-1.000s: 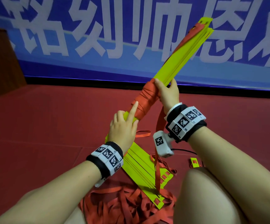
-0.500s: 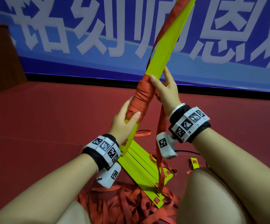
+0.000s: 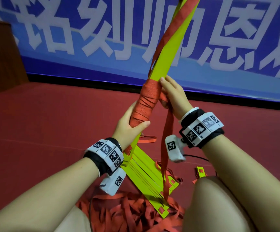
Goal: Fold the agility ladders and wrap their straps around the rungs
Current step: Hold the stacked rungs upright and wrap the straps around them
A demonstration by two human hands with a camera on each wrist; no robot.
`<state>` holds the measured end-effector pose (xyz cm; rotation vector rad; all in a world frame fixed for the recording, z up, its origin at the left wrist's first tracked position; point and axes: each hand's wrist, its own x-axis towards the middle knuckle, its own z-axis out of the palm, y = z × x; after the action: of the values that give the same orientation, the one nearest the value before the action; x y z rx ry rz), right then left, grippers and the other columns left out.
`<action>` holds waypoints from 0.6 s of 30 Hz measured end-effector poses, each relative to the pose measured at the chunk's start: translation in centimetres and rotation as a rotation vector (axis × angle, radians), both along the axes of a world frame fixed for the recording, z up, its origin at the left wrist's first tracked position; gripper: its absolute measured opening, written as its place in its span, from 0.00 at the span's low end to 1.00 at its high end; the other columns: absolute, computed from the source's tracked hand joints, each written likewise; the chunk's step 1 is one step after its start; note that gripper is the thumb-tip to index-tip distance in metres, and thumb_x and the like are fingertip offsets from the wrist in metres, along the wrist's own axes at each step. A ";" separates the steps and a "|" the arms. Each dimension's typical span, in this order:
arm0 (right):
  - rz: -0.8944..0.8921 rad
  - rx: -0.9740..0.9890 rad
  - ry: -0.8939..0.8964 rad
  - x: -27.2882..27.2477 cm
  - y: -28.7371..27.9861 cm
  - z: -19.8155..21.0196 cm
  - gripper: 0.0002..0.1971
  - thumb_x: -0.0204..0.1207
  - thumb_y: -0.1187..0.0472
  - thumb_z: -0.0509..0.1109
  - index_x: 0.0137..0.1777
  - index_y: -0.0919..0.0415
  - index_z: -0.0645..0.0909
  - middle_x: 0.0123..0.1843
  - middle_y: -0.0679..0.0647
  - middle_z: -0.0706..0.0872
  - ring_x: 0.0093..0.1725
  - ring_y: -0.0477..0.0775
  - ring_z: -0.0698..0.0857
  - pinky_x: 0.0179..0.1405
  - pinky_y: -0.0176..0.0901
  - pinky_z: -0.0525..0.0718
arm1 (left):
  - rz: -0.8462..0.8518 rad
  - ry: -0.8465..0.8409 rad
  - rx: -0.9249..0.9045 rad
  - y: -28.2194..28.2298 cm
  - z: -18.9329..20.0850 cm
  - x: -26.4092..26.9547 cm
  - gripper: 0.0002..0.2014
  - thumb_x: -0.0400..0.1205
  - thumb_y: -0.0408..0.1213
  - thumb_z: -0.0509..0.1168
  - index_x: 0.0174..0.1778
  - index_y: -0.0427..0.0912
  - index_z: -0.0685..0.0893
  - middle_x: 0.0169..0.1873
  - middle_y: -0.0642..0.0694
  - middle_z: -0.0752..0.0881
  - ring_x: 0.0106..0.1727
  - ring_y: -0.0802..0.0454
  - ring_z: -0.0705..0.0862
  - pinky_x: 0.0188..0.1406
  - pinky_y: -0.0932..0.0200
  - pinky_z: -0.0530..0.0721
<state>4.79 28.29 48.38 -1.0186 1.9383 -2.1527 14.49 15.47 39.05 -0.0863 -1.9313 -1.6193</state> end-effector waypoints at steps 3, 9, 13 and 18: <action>0.044 0.070 -0.073 -0.9 0.6 -0.3 0.14 0.80 0.44 0.59 0.42 0.53 0.71 0.18 0.47 0.67 0.15 0.45 0.63 0.16 0.29 0.57 | 0.010 -0.027 -0.036 -0.2 -0.3 -0.2 0.35 0.75 0.29 0.75 0.72 0.64 0.70 0.43 0.59 0.87 0.33 0.52 0.85 0.36 0.48 0.90; 0.043 0.073 -0.090 -1.9 1.5 -0.8 0.17 0.80 0.52 0.61 0.59 0.62 0.82 0.25 0.53 0.76 0.17 0.47 0.64 0.15 0.31 0.57 | 0.005 -0.035 -0.010 0.1 -0.3 -0.1 0.34 0.77 0.27 0.73 0.72 0.62 0.71 0.45 0.54 0.87 0.32 0.56 0.86 0.31 0.56 0.89; -0.064 0.160 -0.011 -2.0 2.7 -1.4 0.11 0.79 0.64 0.68 0.56 0.52 0.87 0.34 0.56 0.81 0.25 0.48 0.68 0.18 0.31 0.59 | 0.019 -0.028 0.066 0.0 -0.3 -0.3 0.34 0.76 0.33 0.74 0.75 0.59 0.71 0.45 0.48 0.86 0.35 0.50 0.87 0.32 0.54 0.88; -0.234 0.164 -0.017 -2.1 2.6 -1.0 0.11 0.77 0.69 0.70 0.57 0.63 0.87 0.23 0.42 0.84 0.15 0.37 0.69 0.15 0.26 0.63 | 0.021 -0.052 0.095 0.4 -0.5 -0.3 0.33 0.76 0.34 0.74 0.75 0.60 0.71 0.43 0.46 0.86 0.37 0.46 0.87 0.33 0.51 0.88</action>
<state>2.69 30.90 47.38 -0.7788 2.2828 -2.0569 14.21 15.85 38.60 0.0150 -1.8836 -1.7122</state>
